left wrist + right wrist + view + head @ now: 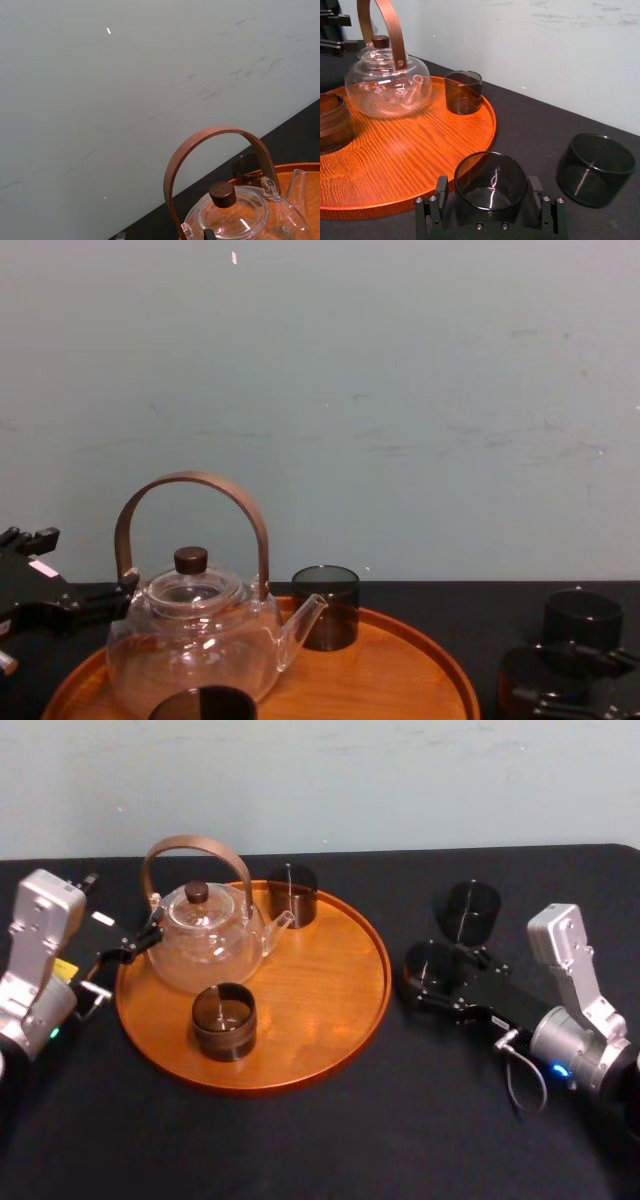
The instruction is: Pick up the glass from the table and place it on the tray.
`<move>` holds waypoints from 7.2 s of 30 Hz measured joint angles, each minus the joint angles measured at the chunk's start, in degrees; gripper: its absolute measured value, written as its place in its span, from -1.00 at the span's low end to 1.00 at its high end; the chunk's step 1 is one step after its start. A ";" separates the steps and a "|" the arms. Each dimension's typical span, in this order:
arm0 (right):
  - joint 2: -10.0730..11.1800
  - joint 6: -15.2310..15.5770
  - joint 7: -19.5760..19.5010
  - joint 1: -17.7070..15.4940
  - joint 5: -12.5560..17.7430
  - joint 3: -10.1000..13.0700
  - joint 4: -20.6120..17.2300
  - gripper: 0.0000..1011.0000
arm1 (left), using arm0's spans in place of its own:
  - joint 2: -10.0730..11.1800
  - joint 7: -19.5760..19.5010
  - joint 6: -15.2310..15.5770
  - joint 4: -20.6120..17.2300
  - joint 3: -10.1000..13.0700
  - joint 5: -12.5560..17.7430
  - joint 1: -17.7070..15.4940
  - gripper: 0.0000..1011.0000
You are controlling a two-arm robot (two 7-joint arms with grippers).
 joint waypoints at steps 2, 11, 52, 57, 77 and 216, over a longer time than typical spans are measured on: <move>-0.56 -0.04 0.63 0.63 -0.22 -0.09 0.96 0.98 | 0.00 0.00 0.00 0.00 0.00 0.00 0.00 1.00; -2.23 -0.25 2.48 2.56 -0.68 -0.15 4.08 0.98 | 0.00 0.00 0.00 0.00 0.00 0.00 0.00 1.00; -1.41 1.34 3.16 1.59 0.00 0.27 -0.82 0.79 | 0.00 0.00 0.00 0.00 0.00 0.00 0.00 1.00; -1.20 1.88 3.08 1.42 -0.20 -0.06 -2.99 0.79 | 0.00 0.00 0.00 0.00 0.00 0.00 0.00 1.00; -3.99 3.33 3.72 4.33 -2.40 -5.26 -4.69 0.79 | 0.00 0.00 0.00 0.00 0.00 0.00 0.00 1.00; -2.95 -0.48 5.72 -1.31 -1.43 -7.93 -5.75 0.98 | 0.00 0.00 0.00 0.00 0.00 0.00 0.00 1.00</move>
